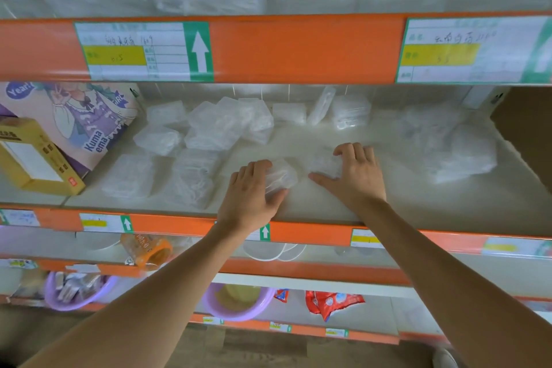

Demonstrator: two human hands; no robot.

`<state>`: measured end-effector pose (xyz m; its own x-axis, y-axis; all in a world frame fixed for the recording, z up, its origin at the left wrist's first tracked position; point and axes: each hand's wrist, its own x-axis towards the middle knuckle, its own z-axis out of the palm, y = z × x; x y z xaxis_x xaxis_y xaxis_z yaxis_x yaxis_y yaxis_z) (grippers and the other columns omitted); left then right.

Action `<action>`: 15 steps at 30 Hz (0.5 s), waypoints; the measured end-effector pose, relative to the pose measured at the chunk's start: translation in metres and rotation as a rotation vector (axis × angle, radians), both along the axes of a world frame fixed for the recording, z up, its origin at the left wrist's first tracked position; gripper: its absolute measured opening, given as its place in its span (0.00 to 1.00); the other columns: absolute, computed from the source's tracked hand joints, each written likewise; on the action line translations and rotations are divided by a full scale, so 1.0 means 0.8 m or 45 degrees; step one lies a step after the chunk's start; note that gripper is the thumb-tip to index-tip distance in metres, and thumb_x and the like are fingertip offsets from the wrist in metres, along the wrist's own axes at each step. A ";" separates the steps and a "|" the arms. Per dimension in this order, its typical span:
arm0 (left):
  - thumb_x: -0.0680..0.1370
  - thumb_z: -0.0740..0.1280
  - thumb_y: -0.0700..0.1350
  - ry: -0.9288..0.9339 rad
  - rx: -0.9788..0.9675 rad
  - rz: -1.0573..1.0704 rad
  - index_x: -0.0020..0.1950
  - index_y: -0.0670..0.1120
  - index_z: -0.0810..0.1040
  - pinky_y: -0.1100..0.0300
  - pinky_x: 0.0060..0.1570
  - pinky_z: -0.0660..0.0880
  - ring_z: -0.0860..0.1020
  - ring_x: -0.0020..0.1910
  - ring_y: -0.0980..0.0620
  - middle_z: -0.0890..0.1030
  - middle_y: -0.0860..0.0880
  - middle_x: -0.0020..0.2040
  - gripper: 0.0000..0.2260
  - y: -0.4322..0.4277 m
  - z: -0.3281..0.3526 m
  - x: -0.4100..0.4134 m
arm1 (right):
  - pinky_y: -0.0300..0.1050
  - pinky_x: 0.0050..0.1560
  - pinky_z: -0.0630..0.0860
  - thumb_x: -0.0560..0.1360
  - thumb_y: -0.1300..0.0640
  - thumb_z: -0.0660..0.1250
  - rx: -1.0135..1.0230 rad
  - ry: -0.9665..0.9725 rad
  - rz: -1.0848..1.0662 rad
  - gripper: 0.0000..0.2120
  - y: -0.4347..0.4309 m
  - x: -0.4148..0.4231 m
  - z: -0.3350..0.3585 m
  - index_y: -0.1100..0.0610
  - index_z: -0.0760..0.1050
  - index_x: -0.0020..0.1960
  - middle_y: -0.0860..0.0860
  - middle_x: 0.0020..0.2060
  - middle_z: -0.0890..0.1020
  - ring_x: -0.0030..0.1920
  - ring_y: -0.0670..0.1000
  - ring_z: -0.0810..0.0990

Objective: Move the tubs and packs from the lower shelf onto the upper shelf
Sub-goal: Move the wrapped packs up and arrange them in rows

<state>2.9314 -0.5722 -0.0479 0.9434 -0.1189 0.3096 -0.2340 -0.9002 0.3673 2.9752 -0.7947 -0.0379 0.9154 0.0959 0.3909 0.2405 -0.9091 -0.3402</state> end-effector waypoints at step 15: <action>0.63 0.73 0.56 0.288 -0.342 0.029 0.67 0.45 0.76 0.51 0.61 0.71 0.76 0.58 0.45 0.78 0.46 0.57 0.34 0.007 0.037 -0.023 | 0.47 0.59 0.66 0.67 0.37 0.74 0.053 0.290 0.009 0.30 -0.030 -0.075 0.053 0.53 0.70 0.60 0.51 0.56 0.80 0.60 0.53 0.71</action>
